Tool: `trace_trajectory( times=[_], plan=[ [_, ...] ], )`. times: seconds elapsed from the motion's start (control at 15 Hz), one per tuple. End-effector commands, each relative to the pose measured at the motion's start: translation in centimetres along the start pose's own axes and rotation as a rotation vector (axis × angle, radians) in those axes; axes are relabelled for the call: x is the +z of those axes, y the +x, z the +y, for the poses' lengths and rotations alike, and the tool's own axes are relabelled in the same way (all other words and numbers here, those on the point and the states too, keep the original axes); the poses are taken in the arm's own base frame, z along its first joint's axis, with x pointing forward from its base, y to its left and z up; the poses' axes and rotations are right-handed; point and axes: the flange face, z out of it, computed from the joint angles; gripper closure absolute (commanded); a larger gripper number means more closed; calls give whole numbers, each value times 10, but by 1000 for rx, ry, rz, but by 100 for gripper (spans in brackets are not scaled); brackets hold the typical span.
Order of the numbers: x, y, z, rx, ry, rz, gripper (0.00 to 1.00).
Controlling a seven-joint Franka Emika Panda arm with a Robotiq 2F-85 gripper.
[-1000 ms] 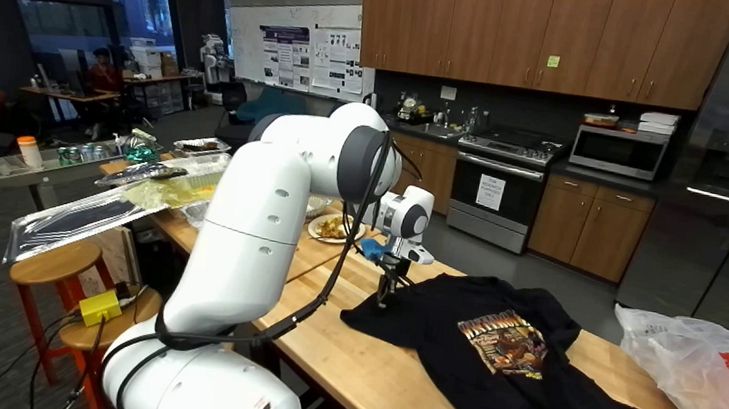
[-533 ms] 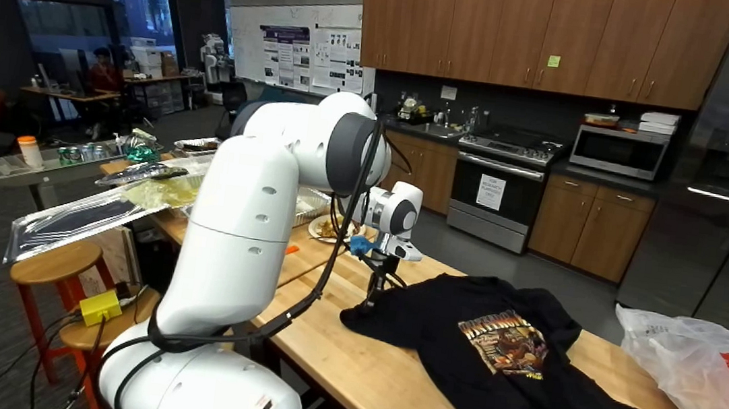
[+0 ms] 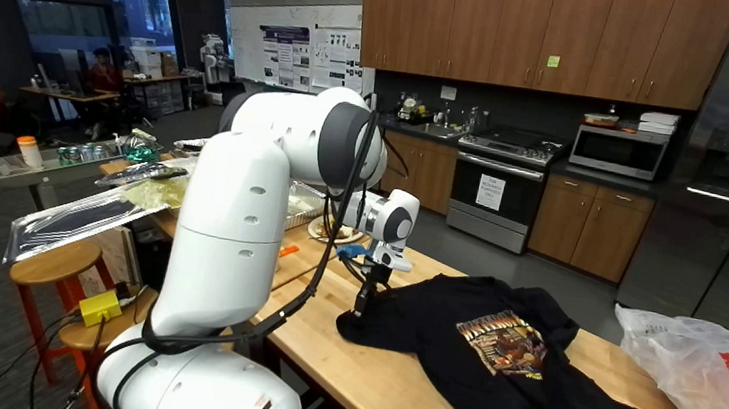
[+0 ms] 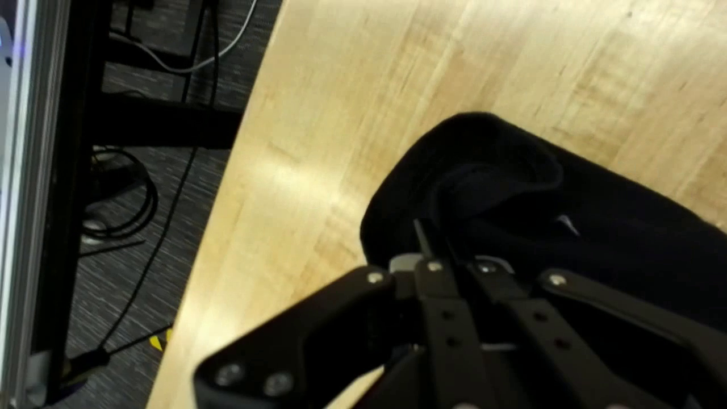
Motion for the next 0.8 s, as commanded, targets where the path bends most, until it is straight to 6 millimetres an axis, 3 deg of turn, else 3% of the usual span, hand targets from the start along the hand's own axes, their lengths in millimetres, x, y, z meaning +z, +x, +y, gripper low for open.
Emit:
trace_trajectory(
  times=[0.0, 0.33, 0.4, 0.53, 0.73],
  plan=[
    [18, -1, 21, 174, -12, -106, 99],
    [50, 3, 29, 332, -58, -216, 99],
    [54, 8, 29, 345, -74, -216, 72],
    [55, 15, 30, 282, -64, -218, 68],
    [43, 16, 28, 244, -53, -191, 50]
  ],
)
